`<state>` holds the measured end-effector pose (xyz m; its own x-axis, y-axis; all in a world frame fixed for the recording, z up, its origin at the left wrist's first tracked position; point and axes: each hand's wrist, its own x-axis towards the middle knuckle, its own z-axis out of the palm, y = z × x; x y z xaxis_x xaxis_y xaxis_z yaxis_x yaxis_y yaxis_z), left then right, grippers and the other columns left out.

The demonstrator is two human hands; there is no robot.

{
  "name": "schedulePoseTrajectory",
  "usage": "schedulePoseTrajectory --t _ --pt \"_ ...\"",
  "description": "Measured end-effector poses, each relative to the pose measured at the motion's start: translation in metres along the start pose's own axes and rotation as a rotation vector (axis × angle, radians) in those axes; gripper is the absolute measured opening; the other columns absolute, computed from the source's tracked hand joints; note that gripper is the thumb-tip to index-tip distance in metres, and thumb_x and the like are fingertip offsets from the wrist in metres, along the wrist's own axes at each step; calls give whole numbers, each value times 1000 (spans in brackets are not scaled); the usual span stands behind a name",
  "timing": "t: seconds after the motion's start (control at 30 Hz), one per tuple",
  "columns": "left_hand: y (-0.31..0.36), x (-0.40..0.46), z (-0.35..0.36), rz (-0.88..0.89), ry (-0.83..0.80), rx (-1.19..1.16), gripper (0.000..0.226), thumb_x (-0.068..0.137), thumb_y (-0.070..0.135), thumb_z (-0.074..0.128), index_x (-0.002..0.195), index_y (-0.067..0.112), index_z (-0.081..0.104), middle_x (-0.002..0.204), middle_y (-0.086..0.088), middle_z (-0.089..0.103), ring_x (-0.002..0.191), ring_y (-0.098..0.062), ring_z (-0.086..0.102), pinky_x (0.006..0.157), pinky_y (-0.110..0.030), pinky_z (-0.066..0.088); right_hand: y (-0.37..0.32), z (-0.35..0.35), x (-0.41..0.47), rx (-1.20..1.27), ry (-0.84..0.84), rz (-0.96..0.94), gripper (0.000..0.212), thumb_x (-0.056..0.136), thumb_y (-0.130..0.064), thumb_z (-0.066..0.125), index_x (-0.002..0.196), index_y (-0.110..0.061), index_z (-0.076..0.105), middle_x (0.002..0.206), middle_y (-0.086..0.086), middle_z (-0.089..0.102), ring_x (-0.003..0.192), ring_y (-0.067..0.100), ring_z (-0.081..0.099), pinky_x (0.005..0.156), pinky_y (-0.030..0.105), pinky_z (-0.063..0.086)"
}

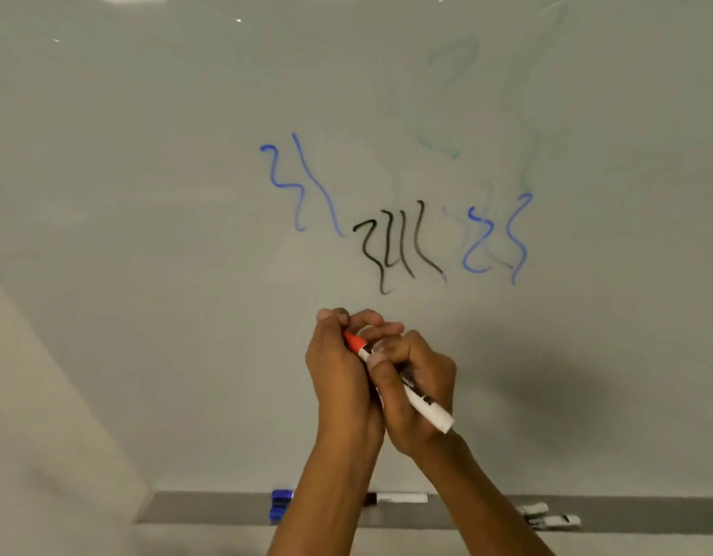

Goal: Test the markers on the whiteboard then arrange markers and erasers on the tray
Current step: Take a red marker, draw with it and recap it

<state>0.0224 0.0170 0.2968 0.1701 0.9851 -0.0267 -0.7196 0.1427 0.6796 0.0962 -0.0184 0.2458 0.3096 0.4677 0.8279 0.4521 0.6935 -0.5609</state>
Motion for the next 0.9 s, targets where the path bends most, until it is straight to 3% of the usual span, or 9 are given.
schedulePoseTrajectory --t 0.1,0.2,0.3,0.5,0.6,0.73,0.9 --pt "84 27 -24 336 164 96 36 105 30 32 75 19 49 55 4 60 57 -18 68 66 -33 50 -15 2 -9 -139 -135 -261 30 95 -20 54 68 -7 52 59 3 50 49 13 43 46 27 37" --pt "140 36 -31 505 84 235 38 105 33 31 75 20 52 61 3 63 71 -21 69 70 -31 49 -24 10 14 -144 -11 -254 20 90 -26 60 76 -15 53 59 1 57 50 12 50 48 22 43" --pt "144 32 -26 500 -12 292 41 105 33 30 79 18 57 69 -3 69 76 -24 69 69 -32 50 -21 41 51 -254 115 -261 22 83 -23 70 72 -6 62 62 -1 62 51 11 56 48 25 48" --pt "141 34 -39 373 -96 204 43 105 35 29 92 12 63 85 -9 75 76 -21 70 63 -29 53 16 74 77 -540 163 -417 30 83 -18 75 61 -5 60 55 3 55 46 16 45 39 33 40" --pt "140 38 -47 313 -112 176 42 105 35 30 96 11 63 88 -10 75 77 -21 70 62 -28 54 30 71 56 -565 197 -457 31 82 -11 74 56 -4 58 53 3 53 45 17 45 38 34 39" --pt "137 43 -51 249 -147 144 41 105 34 30 97 11 63 89 -9 75 76 -20 70 59 -27 55 47 60 18 -593 79 -401 33 81 -14 76 55 -5 57 53 2 54 44 14 45 38 34 38" --pt "124 50 -45 178 -203 129 39 105 32 31 101 10 63 87 -9 75 76 -20 69 58 -27 54 27 47 61 -559 254 -397 26 82 -12 76 62 0 63 58 6 59 47 20 51 42 35 43"
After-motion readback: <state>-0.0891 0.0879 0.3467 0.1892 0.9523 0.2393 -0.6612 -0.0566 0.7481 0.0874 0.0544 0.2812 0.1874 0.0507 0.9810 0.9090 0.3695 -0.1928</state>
